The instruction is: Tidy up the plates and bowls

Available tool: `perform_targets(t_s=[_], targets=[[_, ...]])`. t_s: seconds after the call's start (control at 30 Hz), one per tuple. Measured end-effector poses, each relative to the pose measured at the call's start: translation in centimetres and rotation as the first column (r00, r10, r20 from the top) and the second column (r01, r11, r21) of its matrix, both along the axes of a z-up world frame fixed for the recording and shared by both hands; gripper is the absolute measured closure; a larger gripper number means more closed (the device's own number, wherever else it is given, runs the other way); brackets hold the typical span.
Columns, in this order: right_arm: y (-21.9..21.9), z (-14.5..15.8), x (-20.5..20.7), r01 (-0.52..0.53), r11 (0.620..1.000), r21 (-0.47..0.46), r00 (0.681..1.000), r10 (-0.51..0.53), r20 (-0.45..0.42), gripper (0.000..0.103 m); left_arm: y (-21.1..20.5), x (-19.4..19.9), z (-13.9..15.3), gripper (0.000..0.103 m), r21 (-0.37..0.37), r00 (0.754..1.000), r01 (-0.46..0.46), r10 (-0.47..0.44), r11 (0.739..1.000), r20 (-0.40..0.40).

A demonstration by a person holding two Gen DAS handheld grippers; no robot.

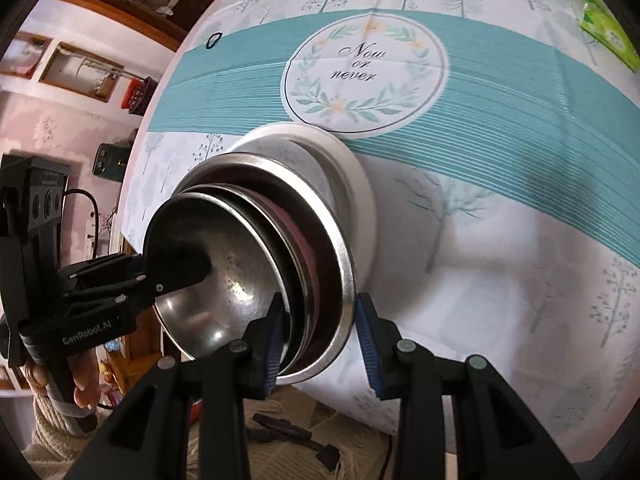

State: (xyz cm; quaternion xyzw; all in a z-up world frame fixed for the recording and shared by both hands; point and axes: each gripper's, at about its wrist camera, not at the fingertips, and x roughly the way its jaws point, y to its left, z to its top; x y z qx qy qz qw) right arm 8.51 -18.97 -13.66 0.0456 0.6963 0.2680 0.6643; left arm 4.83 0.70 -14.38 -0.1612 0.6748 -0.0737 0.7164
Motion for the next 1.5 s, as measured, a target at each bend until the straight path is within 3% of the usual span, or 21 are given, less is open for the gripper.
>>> perform_targets(t_s=[0.3, 0.53, 0.83, 1.0, 1.07, 1.2, 1.5], targets=[[4.3, -2.7, 0.9, 0.132, 0.988, -0.080, 0.989, -0.137, -0.058, 0.069, 3.6, 3.2, -4.4, 0.074, -0.065, 0.987, 0.136, -0.141, 0.989, -0.082], [4.5, -2.9, 0.8, 0.241, 0.963, -0.118, 0.968, -0.247, -0.039, 0.069, 3.2, 4.4, -5.1, 0.071, -0.086, 0.965, 0.243, -0.250, 0.966, -0.083], [4.7, -2.8, 0.5, 0.281, 0.952, -0.119, 0.958, -0.285, -0.023, 0.069, 3.1, 4.6, -5.2, 0.070, -0.077, 0.954, 0.284, -0.290, 0.956, -0.074], [4.8, -2.7, 0.5, 0.263, 0.958, -0.113, 0.964, -0.265, -0.002, 0.068, 3.0, 4.3, -4.3, 0.046, -0.039, 0.965, 0.261, -0.262, 0.965, -0.033], [4.8, -2.7, 0.5, 0.255, 0.960, -0.117, 0.967, -0.256, 0.003, 0.067, 3.0, 4.1, -3.9, 0.041, -0.038, 0.964, 0.262, -0.263, 0.964, -0.027], [5.0, -2.0, 0.1, 0.231, 0.964, -0.129, 0.973, -0.228, 0.044, 0.062, 3.1, 4.0, -2.9, 0.033, -0.006, 0.969, 0.246, -0.246, 0.969, 0.007], [4.3, 0.6, -1.3, 0.254, 0.963, -0.085, 0.960, -0.241, 0.142, 0.060, 3.8, 3.1, 0.3, 0.029, 0.037, 0.972, 0.220, -0.222, 0.975, 0.078]])
